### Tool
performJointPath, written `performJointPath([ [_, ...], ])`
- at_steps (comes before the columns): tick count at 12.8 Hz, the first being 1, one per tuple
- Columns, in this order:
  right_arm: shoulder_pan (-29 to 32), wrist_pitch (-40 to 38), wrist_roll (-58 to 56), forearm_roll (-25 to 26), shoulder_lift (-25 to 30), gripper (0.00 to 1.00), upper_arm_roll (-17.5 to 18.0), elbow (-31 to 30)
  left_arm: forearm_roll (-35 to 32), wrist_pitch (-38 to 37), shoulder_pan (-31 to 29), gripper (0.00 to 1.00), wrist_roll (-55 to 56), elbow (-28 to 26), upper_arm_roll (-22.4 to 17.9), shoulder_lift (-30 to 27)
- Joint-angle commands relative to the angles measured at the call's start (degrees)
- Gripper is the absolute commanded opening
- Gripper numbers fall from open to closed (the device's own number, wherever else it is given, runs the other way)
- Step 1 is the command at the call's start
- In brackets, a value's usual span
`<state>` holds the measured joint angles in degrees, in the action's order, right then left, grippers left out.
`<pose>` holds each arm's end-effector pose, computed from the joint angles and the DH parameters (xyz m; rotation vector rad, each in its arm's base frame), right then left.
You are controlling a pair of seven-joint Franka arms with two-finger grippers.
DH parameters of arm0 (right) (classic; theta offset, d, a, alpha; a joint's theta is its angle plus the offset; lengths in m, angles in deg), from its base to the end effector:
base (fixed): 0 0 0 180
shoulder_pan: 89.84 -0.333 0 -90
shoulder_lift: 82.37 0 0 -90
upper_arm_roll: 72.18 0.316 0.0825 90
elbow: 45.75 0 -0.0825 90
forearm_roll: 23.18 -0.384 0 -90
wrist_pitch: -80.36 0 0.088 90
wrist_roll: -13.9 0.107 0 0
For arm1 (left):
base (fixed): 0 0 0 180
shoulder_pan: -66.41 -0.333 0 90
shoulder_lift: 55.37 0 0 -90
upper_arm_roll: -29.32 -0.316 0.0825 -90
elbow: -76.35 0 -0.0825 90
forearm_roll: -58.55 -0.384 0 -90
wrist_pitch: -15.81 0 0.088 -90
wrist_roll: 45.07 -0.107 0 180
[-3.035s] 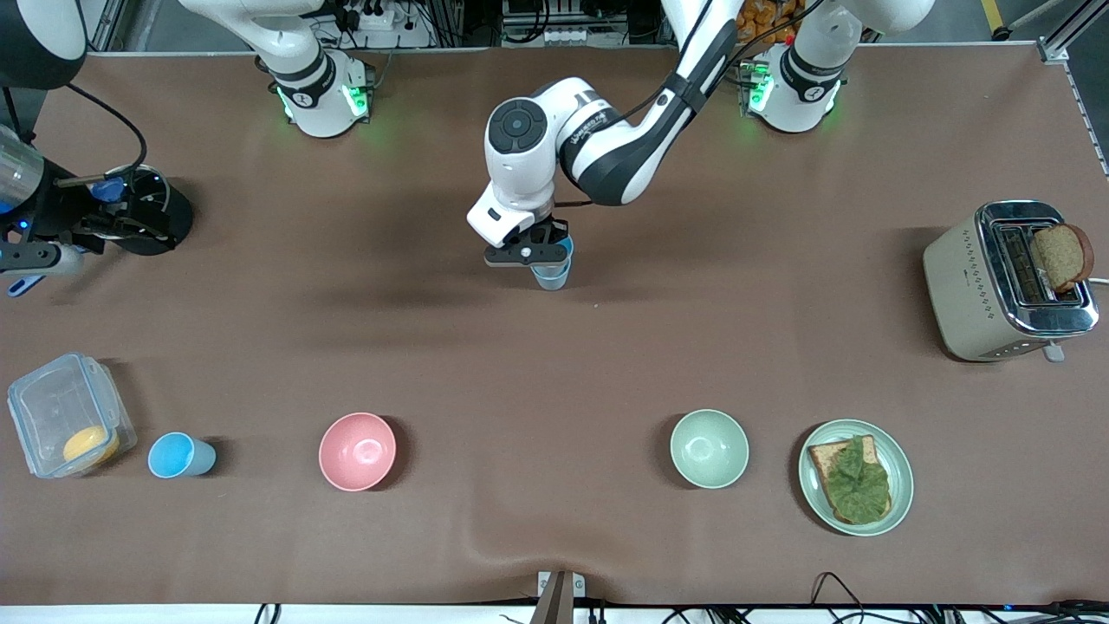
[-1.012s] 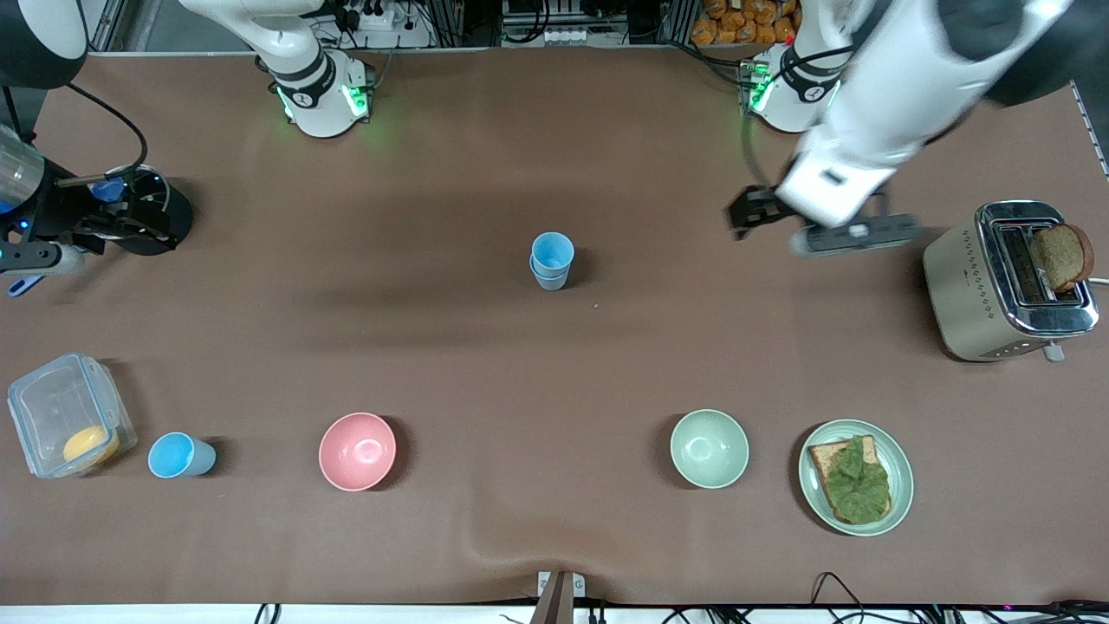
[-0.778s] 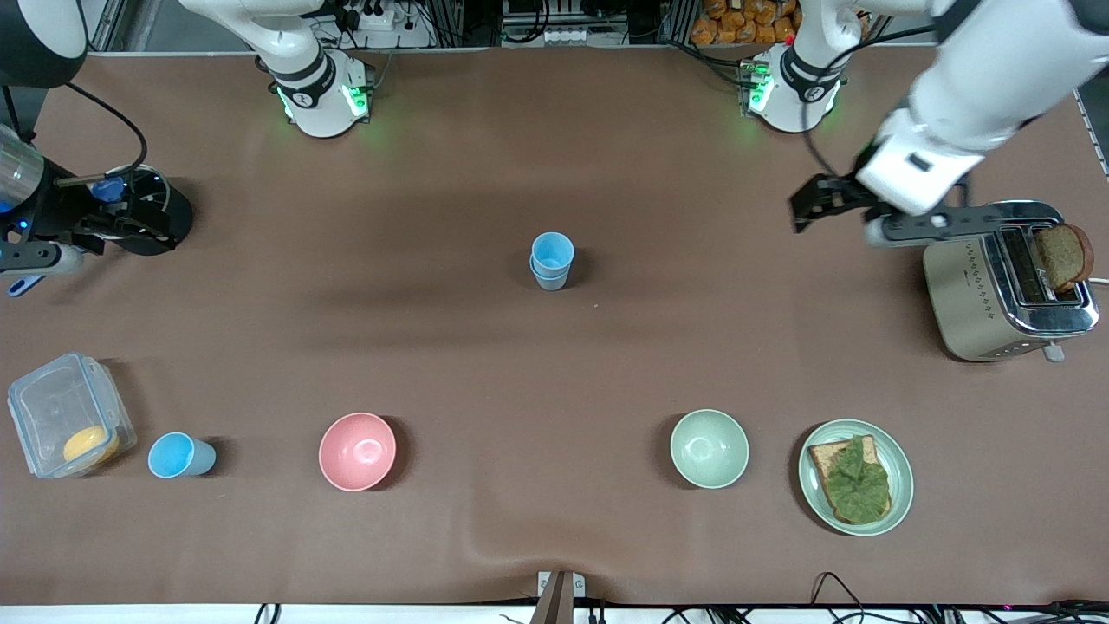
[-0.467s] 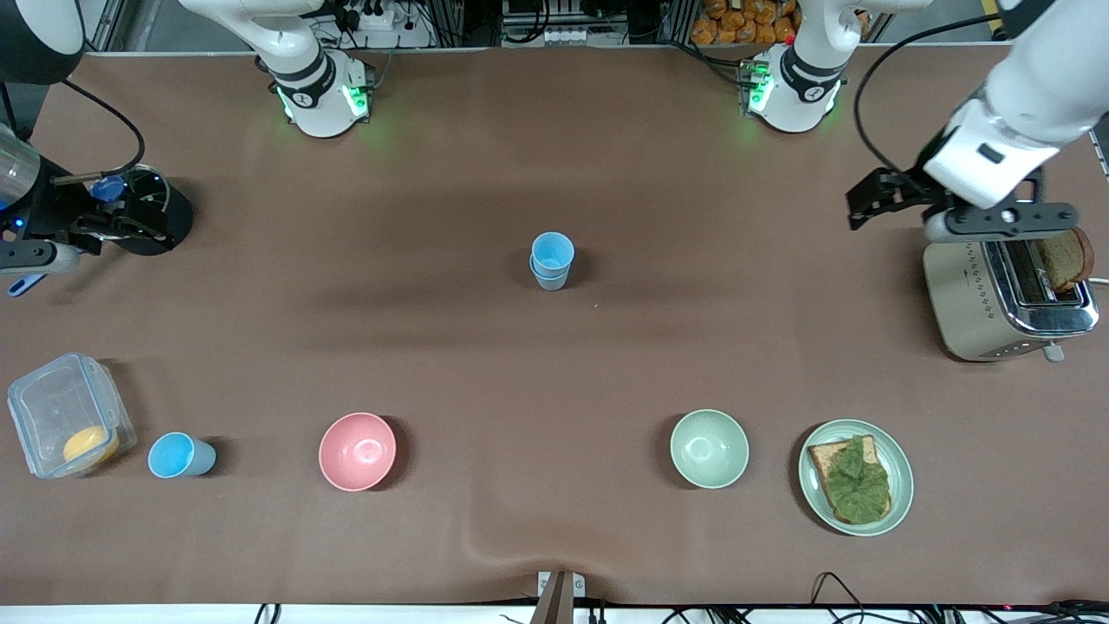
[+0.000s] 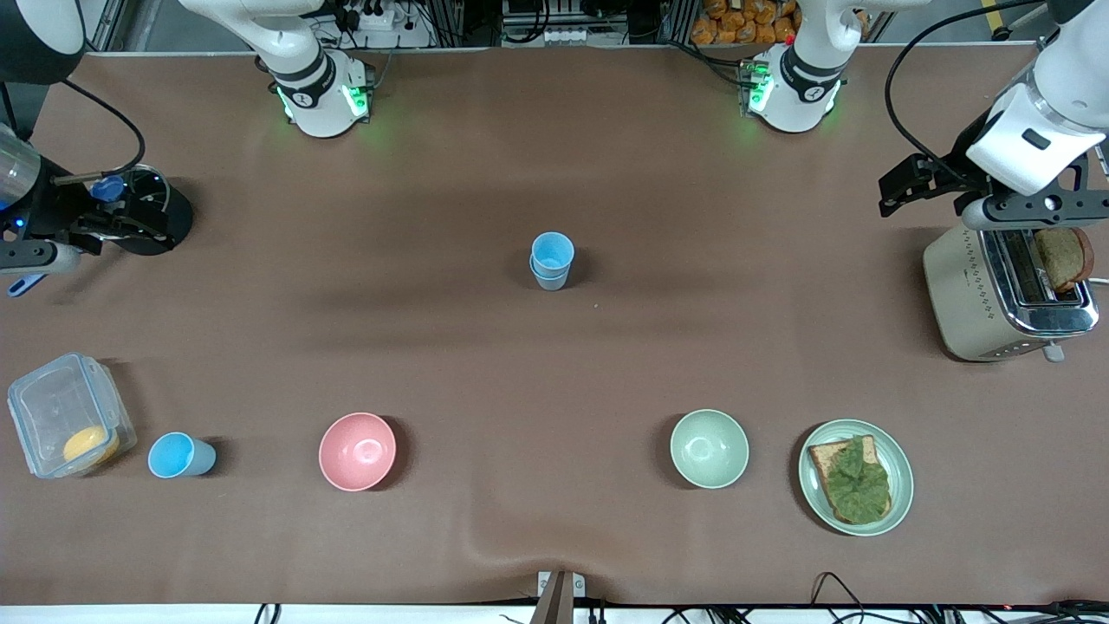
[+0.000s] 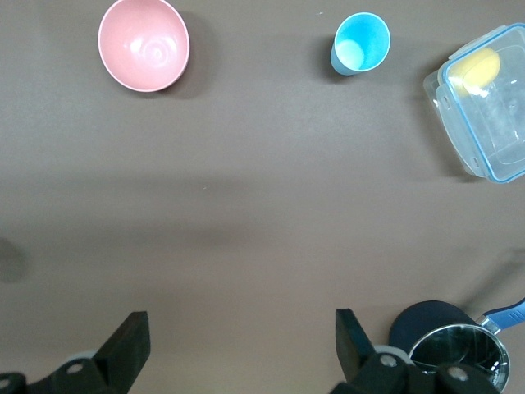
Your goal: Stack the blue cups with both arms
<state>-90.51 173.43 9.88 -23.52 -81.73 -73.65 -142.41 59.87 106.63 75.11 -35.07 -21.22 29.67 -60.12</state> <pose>0.5518 -0.0072 0.5803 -3.1310 -0.0873 0.0802 0.5209 -0.0856 0.6083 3.1245 0.0271 -0.0596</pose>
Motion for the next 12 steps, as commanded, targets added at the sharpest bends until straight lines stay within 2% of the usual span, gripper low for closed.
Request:
performJointPath([
  [1, 0.7, -0.9, -0.4, 0.1, -0.7, 1.0, 0.7, 1.4, -1.3, -1.1, -0.9, 1.0, -0.3, -0.1, 1.1, -0.8],
  [12, 0.8, -1.2, -0.5, 0.1, -0.7, 1.0, 0.7, 1.4, -1.3, -2.0, -1.4, 1.0, 2.5, 0.1, 0.8, -1.4],
])
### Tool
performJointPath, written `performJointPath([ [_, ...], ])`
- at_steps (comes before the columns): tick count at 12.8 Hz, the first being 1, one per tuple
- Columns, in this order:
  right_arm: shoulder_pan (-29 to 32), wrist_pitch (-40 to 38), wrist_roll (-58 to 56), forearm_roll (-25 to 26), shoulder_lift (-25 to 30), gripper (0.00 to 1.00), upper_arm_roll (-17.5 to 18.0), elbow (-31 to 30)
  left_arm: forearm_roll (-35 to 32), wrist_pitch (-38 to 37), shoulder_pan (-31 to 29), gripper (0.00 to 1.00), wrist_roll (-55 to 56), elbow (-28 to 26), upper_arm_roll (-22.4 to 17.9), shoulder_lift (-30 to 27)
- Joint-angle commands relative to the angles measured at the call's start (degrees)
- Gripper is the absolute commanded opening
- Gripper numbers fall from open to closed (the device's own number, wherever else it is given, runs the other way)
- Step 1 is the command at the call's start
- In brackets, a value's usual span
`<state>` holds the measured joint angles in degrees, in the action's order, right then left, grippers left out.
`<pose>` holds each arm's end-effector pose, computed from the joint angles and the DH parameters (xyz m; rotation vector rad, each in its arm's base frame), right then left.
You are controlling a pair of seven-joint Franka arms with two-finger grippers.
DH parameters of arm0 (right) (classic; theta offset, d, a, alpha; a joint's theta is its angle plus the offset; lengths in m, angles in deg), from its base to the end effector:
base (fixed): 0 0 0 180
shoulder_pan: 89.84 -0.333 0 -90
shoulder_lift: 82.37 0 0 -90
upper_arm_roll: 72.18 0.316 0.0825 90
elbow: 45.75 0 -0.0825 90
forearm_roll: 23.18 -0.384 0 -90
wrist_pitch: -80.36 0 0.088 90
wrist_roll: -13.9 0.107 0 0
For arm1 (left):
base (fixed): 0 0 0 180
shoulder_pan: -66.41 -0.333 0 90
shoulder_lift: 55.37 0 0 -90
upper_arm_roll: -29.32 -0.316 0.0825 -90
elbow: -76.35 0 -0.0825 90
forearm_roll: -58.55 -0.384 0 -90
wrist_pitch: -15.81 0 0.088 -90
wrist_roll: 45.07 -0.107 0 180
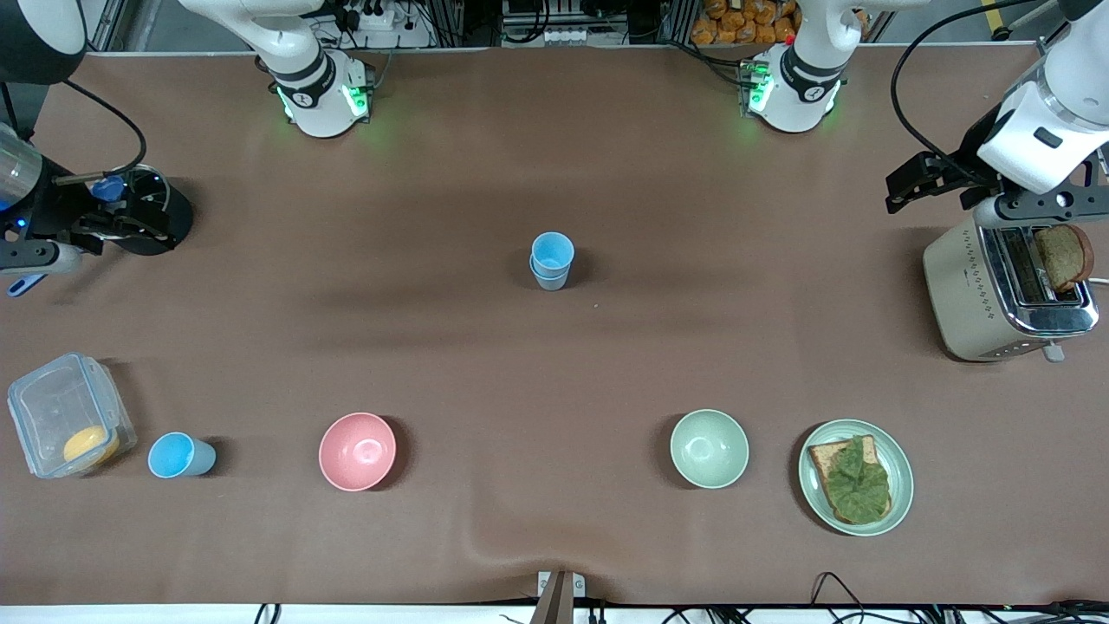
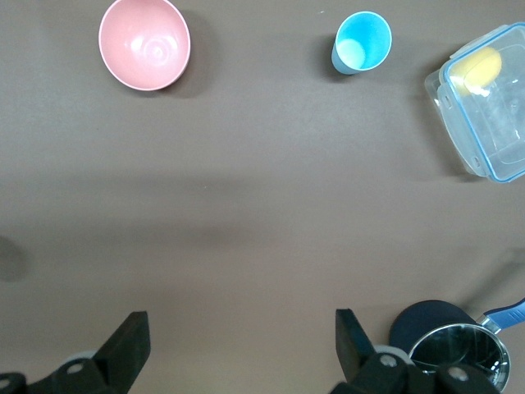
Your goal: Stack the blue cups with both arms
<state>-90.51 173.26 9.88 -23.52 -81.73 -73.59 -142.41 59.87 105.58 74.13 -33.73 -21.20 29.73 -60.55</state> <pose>0.5515 -0.0066 0.5800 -3.1307 -0.0889 0.0848 0.5181 -0.0767 0.6109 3.1250 0.0883 -0.0758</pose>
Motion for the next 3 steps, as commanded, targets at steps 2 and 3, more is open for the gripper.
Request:
performJointPath([
  [2, 0.8, -1.0, -0.4, 0.1, -0.7, 1.0, 0.6, 1.4, -1.3, -1.0, -0.4, 1.0, 1.0, 0.2, 0.7, -0.9],
  [3, 0.8, -1.1, -0.4, 0.1, -0.7, 1.0, 0.6, 1.4, -1.3, -1.1, -0.4, 1.0, 1.0, 0.1, 0.6, -1.0],
])
